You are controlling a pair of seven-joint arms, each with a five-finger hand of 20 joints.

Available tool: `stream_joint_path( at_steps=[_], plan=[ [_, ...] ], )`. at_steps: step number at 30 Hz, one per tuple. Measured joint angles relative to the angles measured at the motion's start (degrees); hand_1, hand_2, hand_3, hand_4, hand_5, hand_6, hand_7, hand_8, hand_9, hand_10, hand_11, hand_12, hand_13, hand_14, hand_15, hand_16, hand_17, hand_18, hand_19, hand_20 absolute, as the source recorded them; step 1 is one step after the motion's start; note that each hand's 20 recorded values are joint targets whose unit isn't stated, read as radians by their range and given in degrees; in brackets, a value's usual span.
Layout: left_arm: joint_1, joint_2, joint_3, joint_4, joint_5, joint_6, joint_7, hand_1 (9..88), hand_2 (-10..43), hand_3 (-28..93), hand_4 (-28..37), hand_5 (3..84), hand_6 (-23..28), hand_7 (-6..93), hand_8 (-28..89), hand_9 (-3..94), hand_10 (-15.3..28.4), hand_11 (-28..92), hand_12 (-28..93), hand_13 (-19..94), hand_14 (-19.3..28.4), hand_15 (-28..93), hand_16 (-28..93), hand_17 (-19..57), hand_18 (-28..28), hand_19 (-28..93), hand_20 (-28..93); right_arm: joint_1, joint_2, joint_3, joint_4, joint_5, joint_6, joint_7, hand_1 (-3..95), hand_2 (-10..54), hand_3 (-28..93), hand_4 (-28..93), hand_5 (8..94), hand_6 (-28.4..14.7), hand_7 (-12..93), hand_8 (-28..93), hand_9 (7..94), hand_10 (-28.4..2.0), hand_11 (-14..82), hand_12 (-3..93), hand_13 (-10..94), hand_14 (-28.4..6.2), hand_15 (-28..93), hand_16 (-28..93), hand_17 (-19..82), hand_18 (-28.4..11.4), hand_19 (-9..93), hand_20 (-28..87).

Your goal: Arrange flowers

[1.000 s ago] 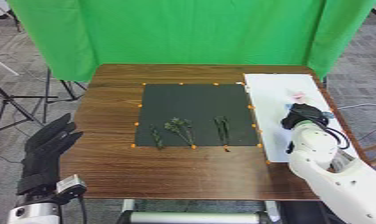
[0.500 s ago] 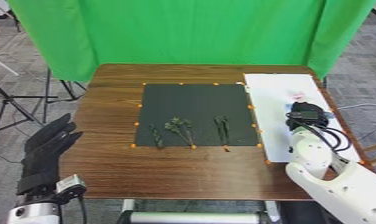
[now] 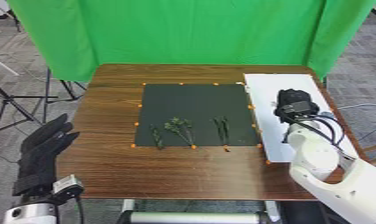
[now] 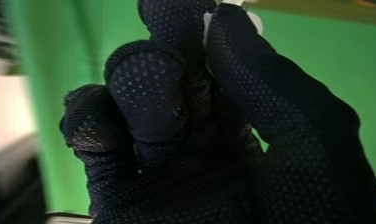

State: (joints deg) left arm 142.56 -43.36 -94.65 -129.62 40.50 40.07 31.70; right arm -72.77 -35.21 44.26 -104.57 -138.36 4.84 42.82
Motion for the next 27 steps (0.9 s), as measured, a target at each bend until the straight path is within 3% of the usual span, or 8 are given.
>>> stream_joint_path(
  at_steps=[8, 21, 27],
  plan=[
    [0.2, -0.38, -0.85, -0.03, 0.73, -0.22, -0.81, 27.1, 5.1, 84, -17.0, 38.1, 9.7, 16.3, -11, 31.0, 19.0, 36, 5, 23, 26.7, 65, -18, -9.3, 21.7, 61, 4, 8.5, -2.1, -8.5, -3.2, -2.0, 1.7, -8.3, 51.5, -2.3, 73, -28, 77.7, -0.2, 22, 1, 82.4, -9.3, 25.5, 29.1, 79, -4.6, 65, 20, 55, -14.4, 93, 21],
    [0.1, -1.54, -1.76, 0.16, 1.13, -0.98, -1.27, 27.0, 5.0, 84, -16.8, 38.1, 9.7, 16.3, -11, 31.0, 18.9, 36, 5, 23, 26.7, 65, -18, -9.2, 21.7, 61, 4, 14.4, -15.8, -16.2, -2.3, -7.1, 2.0, -16.9, 51.0, -2.6, 74, -28, 77.7, 0.0, 23, 1, 82.5, -9.2, 26.1, 29.4, 79, -4.7, 65, 20, 54, -15.1, 93, 21],
    [-1.1, -3.22, -1.84, 0.81, 3.35, -2.78, -3.28, 27.0, 5.0, 84, -16.9, 38.2, 9.7, 16.3, -11, 31.0, 18.9, 36, 5, 23, 26.7, 65, -18, -9.2, 21.6, 61, 4, 12.2, -22.4, -16.4, -0.9, -13.0, 1.3, -22.0, 50.9, -2.6, 74, -28, 77.7, -0.2, 23, 1, 82.5, -9.2, 26.3, 29.5, 79, -4.8, 65, 20, 54, -15.2, 93, 22]
  ],
)
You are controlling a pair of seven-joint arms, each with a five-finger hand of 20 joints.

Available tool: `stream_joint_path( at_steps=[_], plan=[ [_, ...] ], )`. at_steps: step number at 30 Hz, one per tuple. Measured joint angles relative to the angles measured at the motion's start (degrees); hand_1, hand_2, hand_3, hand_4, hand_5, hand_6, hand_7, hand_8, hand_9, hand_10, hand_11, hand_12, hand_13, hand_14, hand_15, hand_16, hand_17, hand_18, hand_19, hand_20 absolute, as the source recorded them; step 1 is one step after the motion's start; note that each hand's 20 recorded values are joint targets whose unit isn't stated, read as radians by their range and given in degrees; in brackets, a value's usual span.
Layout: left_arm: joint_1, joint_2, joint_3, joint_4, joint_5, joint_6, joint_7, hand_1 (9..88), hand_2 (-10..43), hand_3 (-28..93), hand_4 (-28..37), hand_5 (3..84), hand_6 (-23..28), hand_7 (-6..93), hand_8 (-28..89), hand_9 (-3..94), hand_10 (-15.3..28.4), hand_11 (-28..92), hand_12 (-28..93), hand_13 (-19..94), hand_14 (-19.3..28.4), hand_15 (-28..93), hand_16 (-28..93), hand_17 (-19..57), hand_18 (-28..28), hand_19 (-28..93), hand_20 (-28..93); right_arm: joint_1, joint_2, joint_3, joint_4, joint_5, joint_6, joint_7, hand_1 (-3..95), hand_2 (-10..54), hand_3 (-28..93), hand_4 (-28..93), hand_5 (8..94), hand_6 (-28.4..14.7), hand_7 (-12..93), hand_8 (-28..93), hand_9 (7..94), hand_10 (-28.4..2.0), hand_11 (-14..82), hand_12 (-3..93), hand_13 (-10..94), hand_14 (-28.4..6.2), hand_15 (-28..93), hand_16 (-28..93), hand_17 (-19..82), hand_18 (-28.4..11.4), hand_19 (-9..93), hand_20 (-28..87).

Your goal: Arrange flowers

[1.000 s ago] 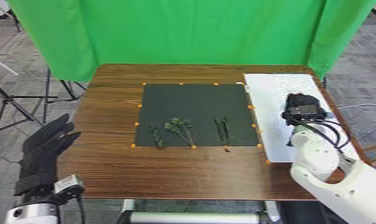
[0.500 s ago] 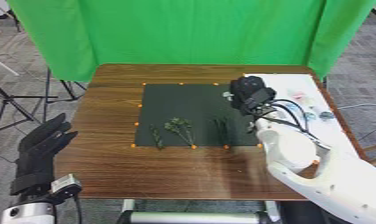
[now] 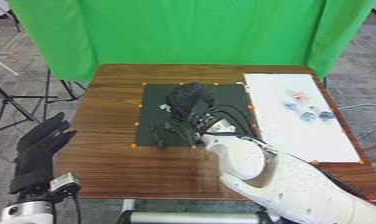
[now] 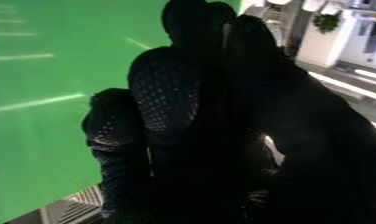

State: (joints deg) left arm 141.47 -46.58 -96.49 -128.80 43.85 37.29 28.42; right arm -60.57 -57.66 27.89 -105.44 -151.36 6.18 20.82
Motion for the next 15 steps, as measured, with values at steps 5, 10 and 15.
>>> stream_joint_path(
  at_steps=[5, 10, 15],
  plan=[
    [-1.7, -1.49, 0.24, 0.74, 1.52, -1.66, -1.33, 27.1, 5.0, 84, -17.0, 38.2, 9.7, 16.2, -11, 31.0, 19.0, 36, 5, 23, 26.7, 65, -18, -9.2, 21.6, 61, 4, -6.6, -6.6, 6.0, 1.7, -4.2, -3.8, -6.2, 50.8, -2.5, 74, -28, 77.7, -0.1, 23, 1, 82.3, -9.4, 26.6, 29.5, 79, -5.0, 65, 20, 53, -15.4, 93, 22],
    [-3.4, -3.01, 0.98, 1.46, 2.82, -3.20, -2.47, 27.2, 5.0, 84, -17.0, 38.1, 9.7, 16.3, -11, 31.0, 19.0, 36, 5, 23, 26.7, 65, -18, -9.2, 21.6, 61, 4, -13.0, -13.0, 11.6, 5.1, -11.1, -7.3, -11.9, 50.7, -2.5, 74, -28, 77.5, -0.1, 23, 1, 82.0, -9.6, 26.9, 29.5, 79, -5.1, 65, 20, 53, -15.6, 93, 22],
    [-5.2, -4.11, 1.92, 2.19, 3.66, -4.25, -3.06, 27.1, 5.0, 84, -16.8, 38.1, 9.7, 16.2, -11, 31.0, 18.9, 36, 5, 23, 26.6, 65, -18, -9.3, 21.7, 61, 4, -15.2, -16.5, 11.5, 8.5, -12.3, -8.1, -11.9, 50.6, -2.4, 74, -28, 77.4, 0.0, 23, 1, 81.9, -9.7, 27.2, 29.2, 78, -5.1, 65, 20, 53, -15.7, 93, 21]
  ],
)
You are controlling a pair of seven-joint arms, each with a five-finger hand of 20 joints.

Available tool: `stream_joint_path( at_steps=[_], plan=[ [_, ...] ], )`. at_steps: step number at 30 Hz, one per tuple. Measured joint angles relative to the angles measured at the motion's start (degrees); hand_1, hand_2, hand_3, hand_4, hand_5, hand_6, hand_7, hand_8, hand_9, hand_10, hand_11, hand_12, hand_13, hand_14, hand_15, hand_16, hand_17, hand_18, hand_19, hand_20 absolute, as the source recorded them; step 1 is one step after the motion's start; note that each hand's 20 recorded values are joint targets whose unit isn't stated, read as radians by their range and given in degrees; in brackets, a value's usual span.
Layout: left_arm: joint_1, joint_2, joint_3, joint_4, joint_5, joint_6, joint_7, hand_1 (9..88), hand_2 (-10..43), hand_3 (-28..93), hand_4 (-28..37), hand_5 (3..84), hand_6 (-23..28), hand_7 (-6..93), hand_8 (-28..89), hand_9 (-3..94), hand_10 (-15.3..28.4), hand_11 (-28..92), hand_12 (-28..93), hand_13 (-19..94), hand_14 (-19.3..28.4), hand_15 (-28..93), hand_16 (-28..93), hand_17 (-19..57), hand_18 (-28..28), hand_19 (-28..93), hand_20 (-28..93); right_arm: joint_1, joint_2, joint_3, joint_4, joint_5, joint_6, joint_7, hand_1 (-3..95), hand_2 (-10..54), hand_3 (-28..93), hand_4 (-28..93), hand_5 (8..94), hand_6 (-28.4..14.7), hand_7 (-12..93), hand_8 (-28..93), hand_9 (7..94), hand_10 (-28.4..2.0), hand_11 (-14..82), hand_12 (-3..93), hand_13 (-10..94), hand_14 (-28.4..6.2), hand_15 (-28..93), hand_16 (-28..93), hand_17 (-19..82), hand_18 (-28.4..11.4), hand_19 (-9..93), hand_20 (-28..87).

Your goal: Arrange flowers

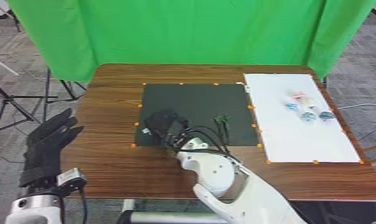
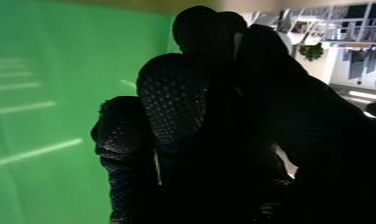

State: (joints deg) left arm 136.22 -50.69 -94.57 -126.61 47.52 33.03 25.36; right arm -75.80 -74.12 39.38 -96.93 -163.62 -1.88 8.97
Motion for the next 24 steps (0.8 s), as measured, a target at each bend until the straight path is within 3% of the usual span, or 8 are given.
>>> stream_joint_path(
  at_steps=[8, 17, 23, 24],
  plan=[
    [-2.9, -0.47, 1.37, 0.92, 0.98, -1.23, -0.86, 27.0, 5.0, 84, -16.9, 38.1, 9.7, 16.2, -11, 31.0, 18.9, 36, 5, 23, 26.8, 65, -18, -9.3, 21.7, 61, 4, 2.0, -1.6, -4.1, 3.4, 0.6, -0.4, 3.8, 50.5, -2.4, 74, -28, 77.4, 0.0, 23, 1, 81.8, -9.7, 27.5, 29.2, 78, -5.3, 65, 20, 53, -15.7, 93, 21],
    [-4.3, -0.44, 2.25, 1.24, 1.11, -1.47, -1.05, 27.1, 5.0, 84, -17.0, 38.1, 9.7, 16.2, -11, 31.0, 18.9, 36, 5, 23, 26.7, 65, -18, -9.3, 21.7, 61, 4, 5.5, -2.2, -6.2, 5.0, 1.3, -0.2, 6.7, 49.1, -3.4, 74, -28, 77.2, -0.5, 23, 1, 81.0, -10.2, 28.5, 28.6, 78, -5.3, 65, 20, 53, -15.7, 93, 21],
    [-4.7, -0.26, 2.71, 1.35, 1.05, -1.47, -1.04, 27.1, 5.1, 84, -16.7, 38.1, 9.7, 16.3, -11, 31.0, 18.9, 36, 5, 23, 26.7, 65, -18, -9.2, 21.7, 61, 4, 7.4, -2.4, -7.7, 5.2, 1.9, -0.7, 9.9, 41.4, -7.6, 77, -28, 72.9, -2.7, 21, 0, 75.5, -13.3, 34.4, 22.7, 75, -6.9, 67, 19, 51, -15.8, 93, 19],
    [-4.7, -0.21, 2.71, 1.35, 1.01, -1.46, -1.02, 27.1, 5.0, 84, -16.7, 38.1, 9.7, 16.3, -11, 31.0, 18.9, 36, 5, 23, 26.7, 65, -18, -9.2, 21.7, 61, 4, 7.4, -2.5, -7.7, 5.2, 1.9, -0.8, 10.0, 38.5, -8.1, 79, -28, 71.7, -2.8, 21, -5, 74.5, -13.8, 35.5, 21.8, 74, -7.5, 67, 19, 51, -15.9, 93, 19]
  ],
)
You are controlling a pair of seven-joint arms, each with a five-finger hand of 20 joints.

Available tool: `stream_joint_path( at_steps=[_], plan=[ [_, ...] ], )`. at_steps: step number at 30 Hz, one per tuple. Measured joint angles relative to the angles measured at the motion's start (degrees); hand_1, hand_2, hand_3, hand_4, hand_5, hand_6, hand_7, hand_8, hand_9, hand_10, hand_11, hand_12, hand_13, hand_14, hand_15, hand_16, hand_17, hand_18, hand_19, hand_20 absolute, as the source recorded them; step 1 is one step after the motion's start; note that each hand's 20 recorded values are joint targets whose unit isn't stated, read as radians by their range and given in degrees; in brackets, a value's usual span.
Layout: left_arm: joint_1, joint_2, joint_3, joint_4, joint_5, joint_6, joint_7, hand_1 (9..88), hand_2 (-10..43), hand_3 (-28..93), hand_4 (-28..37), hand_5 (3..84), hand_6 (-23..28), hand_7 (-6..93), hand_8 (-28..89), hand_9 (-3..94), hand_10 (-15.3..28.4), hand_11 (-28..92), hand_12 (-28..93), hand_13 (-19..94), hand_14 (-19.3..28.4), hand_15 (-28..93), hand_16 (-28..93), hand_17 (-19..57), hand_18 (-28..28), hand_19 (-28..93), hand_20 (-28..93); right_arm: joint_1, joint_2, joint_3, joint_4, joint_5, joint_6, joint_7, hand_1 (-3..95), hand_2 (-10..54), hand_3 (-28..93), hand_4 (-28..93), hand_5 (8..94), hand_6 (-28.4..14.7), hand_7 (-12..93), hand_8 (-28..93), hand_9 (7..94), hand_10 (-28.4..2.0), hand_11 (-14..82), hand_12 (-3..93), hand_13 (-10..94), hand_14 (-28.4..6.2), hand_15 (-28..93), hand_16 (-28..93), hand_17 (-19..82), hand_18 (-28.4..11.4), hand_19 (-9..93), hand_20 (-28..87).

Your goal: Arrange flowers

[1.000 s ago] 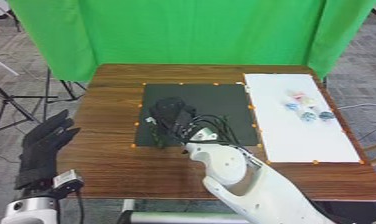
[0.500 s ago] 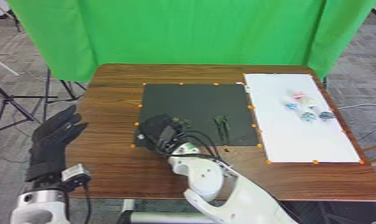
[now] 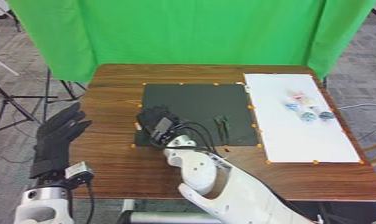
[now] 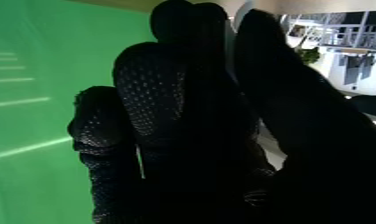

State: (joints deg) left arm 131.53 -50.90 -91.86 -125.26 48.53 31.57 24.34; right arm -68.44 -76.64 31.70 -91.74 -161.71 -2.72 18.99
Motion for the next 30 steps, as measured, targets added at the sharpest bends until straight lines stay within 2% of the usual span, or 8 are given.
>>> stream_joint_path(
  at_steps=[3, 10, 18, 24, 30],
  plan=[
    [0.0, 0.29, 0.15, 0.00, -0.15, 0.07, 0.09, 27.1, 5.0, 84, -16.6, 38.1, 9.6, 16.3, -11, 31.0, 18.9, 36, 5, 23, 26.7, 65, -18, -9.3, 21.7, 61, 4, -0.2, -0.4, 0.5, -0.1, 0.3, -0.7, 0.3, 36.4, -8.8, 79, -28, 70.1, -3.5, 21, -12, 72.3, -14.9, 36.9, 21.4, 72, -8.3, 68, 19, 50, -16.0, 93, 19],
    [-0.1, 1.26, 0.65, 0.04, -0.51, 0.13, 0.11, 27.3, 5.1, 84, -16.6, 38.1, 9.6, 16.2, -11, 30.9, 18.8, 36, 5, 23, 26.8, 65, -18, -9.2, 21.6, 61, 4, -1.7, -1.7, 2.7, -0.8, 0.5, -2.8, 0.0, 35.2, -9.4, 78, -27, 69.1, -4.3, 21, -12, 70.7, -15.4, 37.7, 21.5, 71, -8.9, 69, 19, 49, -16.3, 93, 18],
    [0.3, 1.31, 0.28, -0.03, -0.56, 0.20, 0.09, 27.5, 5.0, 84, -16.6, 38.0, 9.6, 16.3, -11, 31.0, 19.0, 36, 5, 24, 26.7, 65, -18, -9.2, 21.6, 61, 4, -3.0, -2.2, 3.8, -2.2, 0.3, -4.1, -0.8, 34.1, -9.2, 78, -27, 68.4, -4.7, 21, -12, 69.7, -16.0, 37.7, 21.2, 70, -9.7, 69, 19, 48, -17.0, 93, 18],
    [3.5, 1.55, -1.85, -1.16, -1.72, 1.53, 1.42, 27.4, 4.9, 84, -16.4, 38.1, 9.7, 16.3, -11, 31.0, 18.9, 36, 5, 24, 26.7, 65, -18, -9.2, 21.6, 61, 4, -3.1, -1.3, 3.3, -5.6, 1.0, -4.8, -1.5, 33.3, -6.2, 79, -26, 67.9, -5.0, 20, -12, 68.4, -16.4, 36.9, 21.0, 69, -10.4, 70, 18, 47, -17.7, 93, 17],
    [6.8, 1.65, -3.07, -2.10, -2.27, 2.84, 2.78, 27.2, 4.9, 84, -16.4, 38.1, 9.7, 16.3, -11, 31.0, 19.0, 36, 5, 23, 26.8, 65, -18, -9.2, 21.7, 61, 4, 5.1, 5.8, -5.6, -11.4, 13.3, -3.9, 5.8, 32.4, -3.0, 80, -24, 67.3, -5.6, 19, -11, 67.0, -17.1, 35.0, 20.4, 67, -10.9, 70, 18, 46, -18.2, 93, 16]
  ],
)
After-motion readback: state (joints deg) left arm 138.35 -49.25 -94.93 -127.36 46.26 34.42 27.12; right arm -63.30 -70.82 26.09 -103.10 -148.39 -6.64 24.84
